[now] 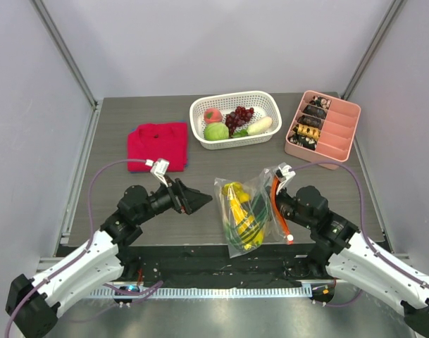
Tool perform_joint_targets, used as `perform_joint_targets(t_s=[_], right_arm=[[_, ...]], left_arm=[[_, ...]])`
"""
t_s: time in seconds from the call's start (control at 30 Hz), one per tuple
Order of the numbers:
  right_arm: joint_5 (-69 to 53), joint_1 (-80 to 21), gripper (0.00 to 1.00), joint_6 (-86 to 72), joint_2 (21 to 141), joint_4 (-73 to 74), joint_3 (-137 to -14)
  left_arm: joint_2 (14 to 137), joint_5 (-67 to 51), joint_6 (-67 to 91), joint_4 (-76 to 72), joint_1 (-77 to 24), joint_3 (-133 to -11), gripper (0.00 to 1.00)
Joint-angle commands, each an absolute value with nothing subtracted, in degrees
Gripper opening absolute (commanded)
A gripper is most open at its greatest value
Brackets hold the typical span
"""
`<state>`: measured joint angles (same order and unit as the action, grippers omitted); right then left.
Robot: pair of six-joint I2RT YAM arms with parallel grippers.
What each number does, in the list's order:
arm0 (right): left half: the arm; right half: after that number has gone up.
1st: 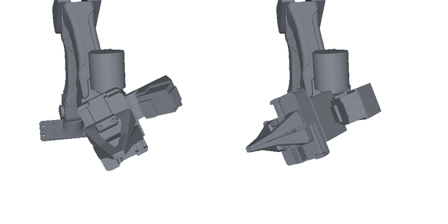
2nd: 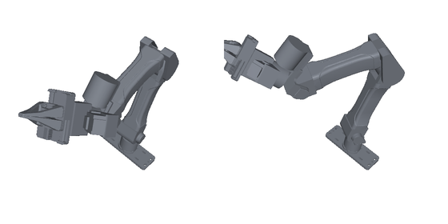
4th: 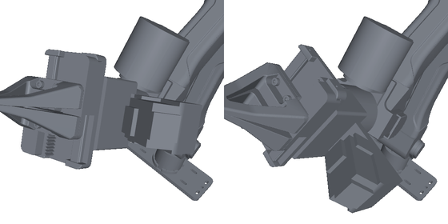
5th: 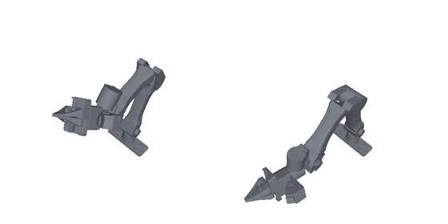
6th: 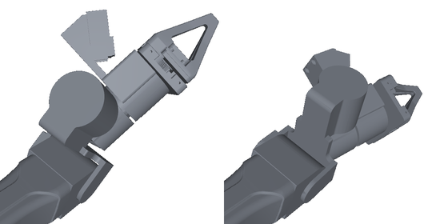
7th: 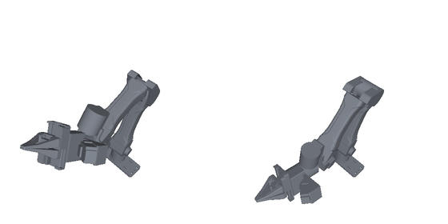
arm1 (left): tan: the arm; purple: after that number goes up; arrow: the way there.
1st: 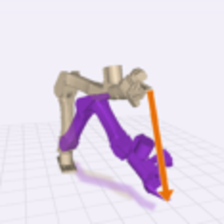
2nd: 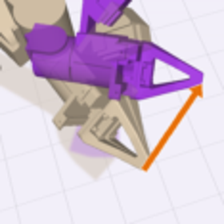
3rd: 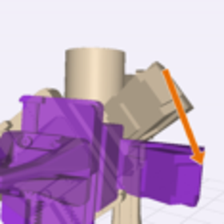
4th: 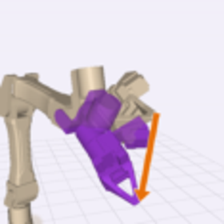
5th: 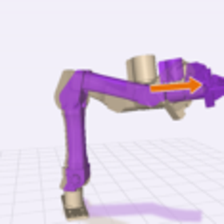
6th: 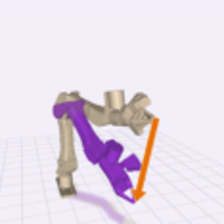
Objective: Open the zip-top bag and remove the fake food
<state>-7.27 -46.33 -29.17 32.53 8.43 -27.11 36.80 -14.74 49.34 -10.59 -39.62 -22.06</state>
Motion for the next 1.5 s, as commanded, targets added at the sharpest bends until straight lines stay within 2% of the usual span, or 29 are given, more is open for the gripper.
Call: perform_joint_targets(t_s=[0.0,0.17,0.33,0.63,0.73,0.77,0.83,0.87,0.93,0.97,1.03,1.23,1.33,1.47], right_arm=[[-13.2,-46.5,0.01,-27.8,30.8,5.6,-30.0],[-19.5,-46.5,0.01,-28.8,28.7,6.4,-30.2],[-23.9,-46.5,0.01,-30.8,29.5,5.8,-30.6],[-27.6,-46.5,0.01,-32.1,32.0,0.9,-30.8],[-28.1,-46.5,0.01,-32.3,32.5,-0.9,-30.5],[-28.1,-46.4,0.01,-32.3,32.5,-1.5,-30.5],[-27.3,-46.4,0.01,-32.1,32.4,-1.9,-30.3],[-26.9,-46.5,0.01,-32.0,32.3,-1.9,-30.5],[-24.6,-46.5,0.01,-31.3,32.3,-0.4,-30.9],[-23.9,-46.5,0.01,-30.9,32.2,-0.4,-31.1],[-21.7,-46.5,0.01,-30.1,32.1,2.5,-31.6],[-11.4,-46.4,0.01,-28.6,29.6,10.6,-32.7],[-2.1,-46.5,0.01,-29.0,28.3,15.1,-33.6],[10.2,-46.5,0.01,-31.4,28.4,19.8,-34.7]], left_arm=[[40.6,-28.5,49.8,-26.2,-39.5,-20.9,1.0],[40.7,-33.6,47.9,-35.8,-39.5,-17.8,1.0],[42.4,-37.7,44.1,-37.8,-39.5,-18.2,1.0],[50.4,-43.8,50.3,-52.0,-39.5,-19.9,0.99],[51.4,-45.0,51.8,-57.0,-39.5,-19.4,0.87],[51.4,-45.3,51.9,-57.1,-39.5,-19.2,0.72],[50.6,-46.0,52.0,-57.1,-39.5,-19.2,0.59],[50.3,-46.1,52.0,-56.9,-39.5,-19.2,0.43],[48.5,-46.1,51.4,-55.1,-39.5,-19.2,0.28],[47.8,-45.7,50.5,-52.7,-39.5,-19.2,0.17],[45.2,-43.4,49.1,-49.4,-39.5,-19.2,0.0],[37.1,-25.7,39.8,-25.2,-39.5,-21.1,0.0],[33.8,-18.7,37.3,-15.7,-39.5,-22.2,0.0],[30.9,-8.6,37.3,-11.1,-39.5,-21.4,0.0]])
